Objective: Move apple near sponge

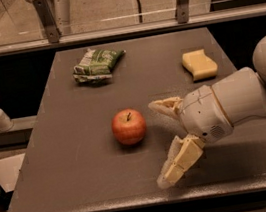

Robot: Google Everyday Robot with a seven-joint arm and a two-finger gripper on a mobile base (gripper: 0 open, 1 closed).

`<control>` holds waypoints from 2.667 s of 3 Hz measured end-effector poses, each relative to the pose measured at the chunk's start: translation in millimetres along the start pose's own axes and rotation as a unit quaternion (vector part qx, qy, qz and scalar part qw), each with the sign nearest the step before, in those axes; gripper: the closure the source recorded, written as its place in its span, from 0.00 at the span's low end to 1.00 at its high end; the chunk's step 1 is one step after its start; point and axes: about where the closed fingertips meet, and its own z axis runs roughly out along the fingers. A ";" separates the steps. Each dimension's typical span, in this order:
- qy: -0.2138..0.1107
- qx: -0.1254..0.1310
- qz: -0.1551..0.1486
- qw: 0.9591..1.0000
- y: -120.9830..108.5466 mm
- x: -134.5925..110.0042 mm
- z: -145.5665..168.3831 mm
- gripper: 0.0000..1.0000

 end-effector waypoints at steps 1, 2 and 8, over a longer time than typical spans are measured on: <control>-0.042 0.022 -0.015 0.999 -7.3 -4.7 0.8 0.00; -0.075 0.043 -0.030 0.996 -19.6 -12.7 1.5 0.00; -0.134 0.071 -0.018 0.988 -49.9 -8.6 34.3 0.88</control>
Offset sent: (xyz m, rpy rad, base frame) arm 0.0402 0.0060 0.0149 0.2185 -0.1767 -0.0757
